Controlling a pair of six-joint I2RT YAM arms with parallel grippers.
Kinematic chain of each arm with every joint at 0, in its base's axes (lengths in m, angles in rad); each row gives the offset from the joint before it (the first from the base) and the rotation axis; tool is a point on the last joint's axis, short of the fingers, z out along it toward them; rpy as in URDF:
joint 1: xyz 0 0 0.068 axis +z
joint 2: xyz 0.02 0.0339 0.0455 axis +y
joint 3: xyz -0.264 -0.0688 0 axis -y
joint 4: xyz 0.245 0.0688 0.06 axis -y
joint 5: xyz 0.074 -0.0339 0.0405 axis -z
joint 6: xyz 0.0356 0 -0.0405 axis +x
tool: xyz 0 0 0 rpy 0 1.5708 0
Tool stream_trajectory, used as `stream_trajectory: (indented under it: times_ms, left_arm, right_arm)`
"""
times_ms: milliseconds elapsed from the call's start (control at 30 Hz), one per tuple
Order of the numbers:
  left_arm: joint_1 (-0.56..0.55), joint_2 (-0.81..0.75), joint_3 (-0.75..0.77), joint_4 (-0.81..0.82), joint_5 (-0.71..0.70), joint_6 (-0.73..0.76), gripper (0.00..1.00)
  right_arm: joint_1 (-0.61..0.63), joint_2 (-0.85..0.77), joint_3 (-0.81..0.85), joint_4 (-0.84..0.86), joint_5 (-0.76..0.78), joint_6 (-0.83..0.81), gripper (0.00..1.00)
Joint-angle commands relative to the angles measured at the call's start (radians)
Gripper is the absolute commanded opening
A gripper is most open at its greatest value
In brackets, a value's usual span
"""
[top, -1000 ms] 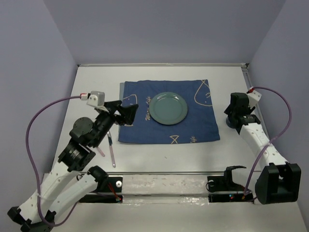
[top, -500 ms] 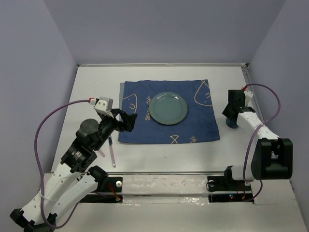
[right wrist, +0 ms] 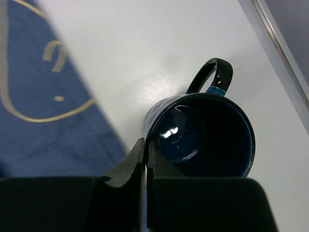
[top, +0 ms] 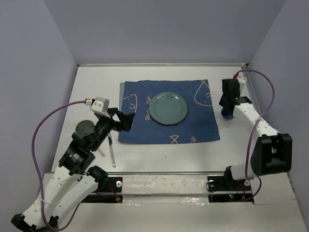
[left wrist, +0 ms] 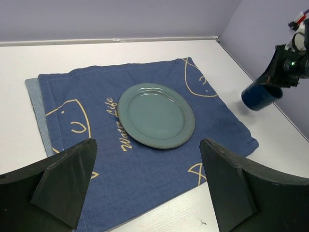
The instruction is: Set the dinner table for one person
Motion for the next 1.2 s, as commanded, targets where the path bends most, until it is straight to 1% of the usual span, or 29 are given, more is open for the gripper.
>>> stream_trajectory:
  times_ms: [0, 67, 100, 233, 433, 700, 1167]
  left_arm:
    - [0.046, -0.005, -0.003, 0.044, 0.034, 0.02, 0.99]
    - [0.063, -0.01, -0.004, 0.049, 0.036, 0.019, 0.99]
    - [0.075, -0.016, -0.006, 0.05, 0.034, 0.019, 0.99]
    - [0.094, -0.025, -0.007, 0.05, 0.024, 0.019, 0.99]
    - [0.112, -0.025, -0.007, 0.05, 0.021, 0.02, 0.99]
    - [0.127, -0.02, -0.007, 0.05, 0.021, 0.019, 0.99]
    - [0.137, -0.019, -0.007, 0.049, 0.027, 0.017, 0.99]
  right_arm:
    - [0.117, 0.055, 0.217, 0.122, 0.019, -0.099, 0.0]
    - [0.149, 0.11, 0.288, 0.13, 0.005, -0.15, 0.0]
    - [0.171, 0.17, 0.359, 0.133, 0.002, -0.165, 0.0]
    - [0.18, 0.313, 0.518, 0.139, -0.074, -0.236, 0.0]
    - [0.191, 0.507, 0.717, 0.116, -0.122, -0.293, 0.0]
    - [0.2, 0.62, 0.822, 0.106, -0.147, -0.32, 0.0]
    - [0.22, 0.725, 0.877, 0.093, -0.138, -0.356, 0.0]
